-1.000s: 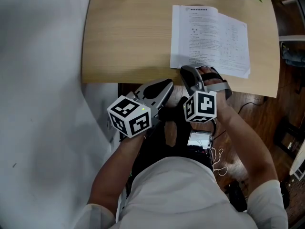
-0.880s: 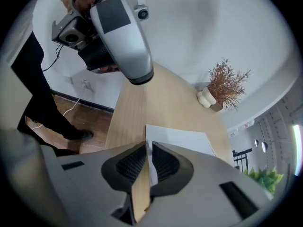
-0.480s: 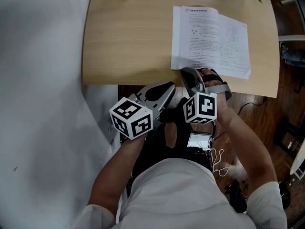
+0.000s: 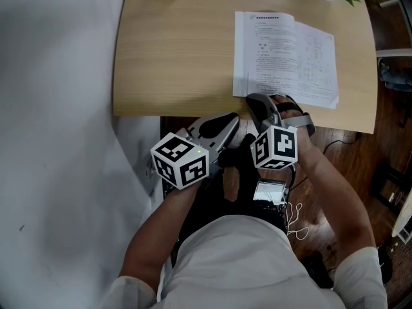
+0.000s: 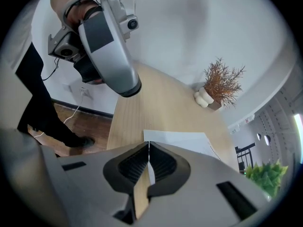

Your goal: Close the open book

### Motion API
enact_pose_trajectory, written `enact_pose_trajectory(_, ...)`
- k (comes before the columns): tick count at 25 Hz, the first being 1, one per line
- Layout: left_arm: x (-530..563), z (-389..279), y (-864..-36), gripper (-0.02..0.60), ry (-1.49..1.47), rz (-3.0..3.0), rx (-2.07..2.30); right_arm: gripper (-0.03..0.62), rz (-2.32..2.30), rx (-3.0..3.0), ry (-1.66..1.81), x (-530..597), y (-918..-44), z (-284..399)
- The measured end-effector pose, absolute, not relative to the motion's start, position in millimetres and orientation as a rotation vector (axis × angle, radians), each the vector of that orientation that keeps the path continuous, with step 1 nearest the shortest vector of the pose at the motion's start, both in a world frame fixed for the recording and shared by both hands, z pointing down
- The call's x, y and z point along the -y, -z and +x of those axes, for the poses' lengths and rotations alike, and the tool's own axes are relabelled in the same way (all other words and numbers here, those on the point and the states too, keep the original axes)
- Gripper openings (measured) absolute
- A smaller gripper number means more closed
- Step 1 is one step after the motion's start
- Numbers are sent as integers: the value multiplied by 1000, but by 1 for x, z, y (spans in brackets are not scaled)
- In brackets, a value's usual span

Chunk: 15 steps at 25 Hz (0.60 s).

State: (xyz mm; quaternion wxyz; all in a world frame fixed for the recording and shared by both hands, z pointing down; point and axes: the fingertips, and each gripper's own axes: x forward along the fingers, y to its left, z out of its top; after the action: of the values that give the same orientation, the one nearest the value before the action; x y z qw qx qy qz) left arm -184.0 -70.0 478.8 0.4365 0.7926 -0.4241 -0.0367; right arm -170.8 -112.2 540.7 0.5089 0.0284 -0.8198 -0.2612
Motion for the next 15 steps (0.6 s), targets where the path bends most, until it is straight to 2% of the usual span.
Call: enact_pose_trajectory(15, 73, -180, -477, -2, 103, 1976, 1047, 3, 208, 2067, 562, 119, -517, -171)
